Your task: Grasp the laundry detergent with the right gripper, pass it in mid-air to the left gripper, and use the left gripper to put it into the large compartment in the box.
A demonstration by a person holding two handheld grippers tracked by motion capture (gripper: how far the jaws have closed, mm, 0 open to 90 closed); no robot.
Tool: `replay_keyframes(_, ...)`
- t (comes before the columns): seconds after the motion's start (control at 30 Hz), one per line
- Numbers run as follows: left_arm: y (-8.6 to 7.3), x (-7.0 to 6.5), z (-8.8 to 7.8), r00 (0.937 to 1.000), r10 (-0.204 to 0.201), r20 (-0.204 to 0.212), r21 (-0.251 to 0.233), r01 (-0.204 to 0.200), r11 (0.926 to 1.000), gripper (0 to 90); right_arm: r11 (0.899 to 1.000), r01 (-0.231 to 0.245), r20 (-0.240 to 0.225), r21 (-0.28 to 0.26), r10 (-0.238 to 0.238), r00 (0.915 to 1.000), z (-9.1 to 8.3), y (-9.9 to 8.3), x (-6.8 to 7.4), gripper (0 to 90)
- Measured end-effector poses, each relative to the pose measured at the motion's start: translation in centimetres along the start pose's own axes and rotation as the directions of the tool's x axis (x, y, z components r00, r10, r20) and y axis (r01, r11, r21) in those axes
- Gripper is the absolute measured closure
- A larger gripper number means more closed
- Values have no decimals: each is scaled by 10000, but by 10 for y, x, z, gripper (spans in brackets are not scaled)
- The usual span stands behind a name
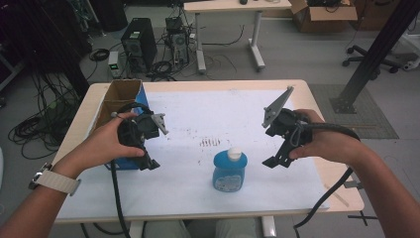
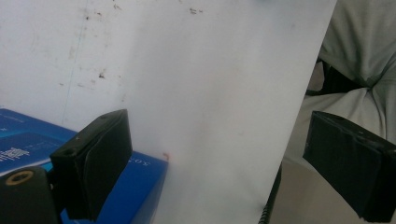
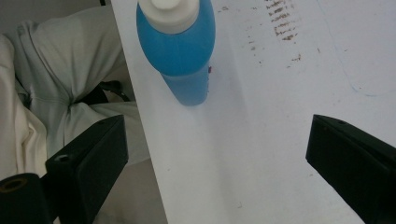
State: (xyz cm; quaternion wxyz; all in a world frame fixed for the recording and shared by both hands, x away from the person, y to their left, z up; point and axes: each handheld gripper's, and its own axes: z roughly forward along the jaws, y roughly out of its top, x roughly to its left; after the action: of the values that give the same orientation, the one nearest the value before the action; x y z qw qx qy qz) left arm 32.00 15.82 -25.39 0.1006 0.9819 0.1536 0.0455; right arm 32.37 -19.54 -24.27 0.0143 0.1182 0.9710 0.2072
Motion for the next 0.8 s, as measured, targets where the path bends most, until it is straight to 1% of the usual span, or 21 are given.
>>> replay_keyframes(0.47,2,0,1,10000,28,-30,24,-28,10000,82,9998,112,-187,-192,-115,9998,14,-6,3,56)
replay_keyframes(0.8,2,1,2,10000,6,-47,4,-6,10000,82,9992,140,-393,-375,-155,9991,28,-10,4,58)
